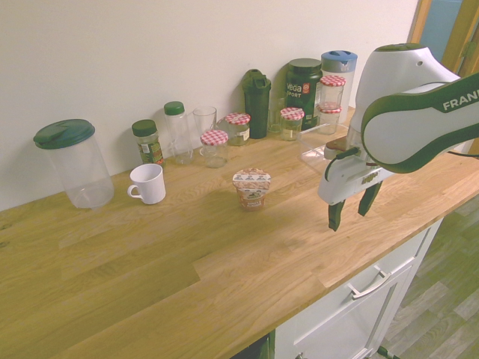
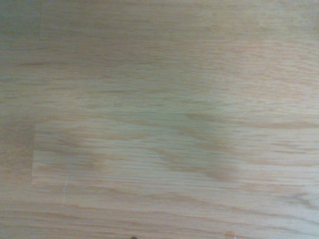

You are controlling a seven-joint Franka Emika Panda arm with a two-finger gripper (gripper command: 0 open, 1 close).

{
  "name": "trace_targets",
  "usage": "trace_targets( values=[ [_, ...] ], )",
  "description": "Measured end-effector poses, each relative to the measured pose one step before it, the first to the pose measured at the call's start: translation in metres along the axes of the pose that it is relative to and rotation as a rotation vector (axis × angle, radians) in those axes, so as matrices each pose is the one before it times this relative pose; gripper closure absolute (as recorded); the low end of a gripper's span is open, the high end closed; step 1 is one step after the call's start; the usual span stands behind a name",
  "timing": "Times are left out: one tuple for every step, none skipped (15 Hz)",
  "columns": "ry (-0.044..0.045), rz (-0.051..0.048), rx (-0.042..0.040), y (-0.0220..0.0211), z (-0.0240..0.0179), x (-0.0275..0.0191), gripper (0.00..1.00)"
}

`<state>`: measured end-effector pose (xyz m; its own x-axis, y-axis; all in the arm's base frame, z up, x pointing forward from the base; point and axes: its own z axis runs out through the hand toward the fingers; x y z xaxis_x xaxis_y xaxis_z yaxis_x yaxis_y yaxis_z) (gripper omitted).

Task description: Put the cereal into the container

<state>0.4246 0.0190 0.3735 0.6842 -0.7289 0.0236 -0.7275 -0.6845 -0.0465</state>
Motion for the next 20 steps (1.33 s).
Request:
trace_targets(
  values=[
    [-0.00324,0.00343,-0.00335,0.00020,0.00094,-0.00016,0.00],
    [0.00185,0.00300,0.00170,-0.00058,-0.00004,-0.00006,0.00],
    [0.02113,-0.00832,0.01529,-0.00339,-0.00296,0.00076,0.00],
    [0.02788,-0.00939,0.01792,-0.00474,-0.00321,0.00011,0.00],
    [0.02909,-0.00884,0.02537,-0.00708,-0.00319,0.00000,0.00],
    [0.02574,-0.01250,0.02539,-0.01061,-0.00173,0.00181,0.00],
    [0.01701,-0.00854,0.01624,-0.01348,0.00124,0.00417,0.00],
    [0.00841,-0.00813,0.01744,-0.01764,0.00465,0.00646,0.00],
    [-0.00288,-0.01127,0.01395,-0.01884,0.00835,0.00579,0.00],
    [-0.00321,-0.01535,0.00702,-0.01878,0.00920,0.00630,0.00],
    [0.00297,-0.00842,0.00436,-0.01616,0.00701,0.00672,0.00],
    [0.00498,-0.00412,0.00916,-0.01522,0.00315,0.00711,0.00],
    [0.00579,-0.00632,0.01116,-0.01182,0.00036,0.00556,0.00],
    [0.00512,-0.00552,0.00813,-0.00841,-0.00027,0.00312,0.00],
    [0.00102,-0.00545,0.00587,-0.00673,0.00077,0.00101,0.00],
    [-0.00108,-0.00776,0.00474,-0.00703,0.00134,-0.00104,0.00],
    [-0.00269,-0.00926,0.00416,-0.00719,0.00212,-0.00186,0.00],
    [-0.00326,-0.01099,0.00469,-0.00839,0.00288,-0.00245,0.00],
    [-0.00189,-0.01024,0.00621,-0.00909,0.00278,-0.00114,0.00],
    [-0.00174,-0.00713,0.00476,-0.00811,0.00366,0.00023,0.00]
  ],
)
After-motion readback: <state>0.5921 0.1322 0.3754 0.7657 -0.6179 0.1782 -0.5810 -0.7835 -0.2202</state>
